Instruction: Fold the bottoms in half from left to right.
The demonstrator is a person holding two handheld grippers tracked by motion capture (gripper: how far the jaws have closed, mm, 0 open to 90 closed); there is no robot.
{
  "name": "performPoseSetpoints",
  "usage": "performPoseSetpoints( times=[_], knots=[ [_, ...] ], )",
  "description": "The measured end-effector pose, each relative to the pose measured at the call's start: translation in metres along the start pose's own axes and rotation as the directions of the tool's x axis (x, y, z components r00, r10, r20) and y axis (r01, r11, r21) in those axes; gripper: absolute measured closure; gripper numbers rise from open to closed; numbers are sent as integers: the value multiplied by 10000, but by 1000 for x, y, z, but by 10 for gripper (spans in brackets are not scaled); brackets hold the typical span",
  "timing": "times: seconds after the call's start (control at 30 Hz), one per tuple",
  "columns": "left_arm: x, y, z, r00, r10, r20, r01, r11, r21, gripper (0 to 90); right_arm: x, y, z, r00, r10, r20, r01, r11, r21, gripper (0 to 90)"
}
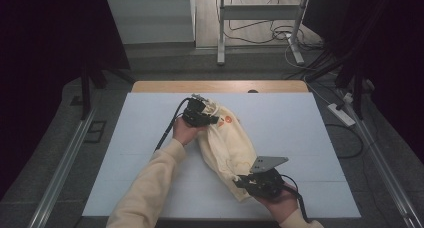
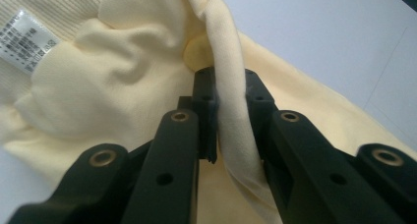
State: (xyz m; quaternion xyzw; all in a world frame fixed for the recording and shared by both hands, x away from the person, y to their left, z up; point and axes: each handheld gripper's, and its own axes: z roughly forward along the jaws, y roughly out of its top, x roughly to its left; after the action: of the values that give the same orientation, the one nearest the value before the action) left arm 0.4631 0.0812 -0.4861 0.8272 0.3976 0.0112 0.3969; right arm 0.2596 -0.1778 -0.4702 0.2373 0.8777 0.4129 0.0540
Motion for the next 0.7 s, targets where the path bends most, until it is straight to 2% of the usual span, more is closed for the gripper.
performPoseSetpoints(
  times=[0.4,0.53,0.7],
  knots=[
    [-3,3,19,9998,-145,97,144,9998,154,792,-7,-7,-6,9994,305,169,-308,9994,135,807],
    [-3,3,22,9999,-121,100,119,9997,230,792,-10,-8,-7,9992,310,257,-316,9992,233,810],
    [-2,4,25,9997,-204,91,202,9996,200,789,-15,-12,-11,9977,529,434,-544,9979,346,813]
  ],
)
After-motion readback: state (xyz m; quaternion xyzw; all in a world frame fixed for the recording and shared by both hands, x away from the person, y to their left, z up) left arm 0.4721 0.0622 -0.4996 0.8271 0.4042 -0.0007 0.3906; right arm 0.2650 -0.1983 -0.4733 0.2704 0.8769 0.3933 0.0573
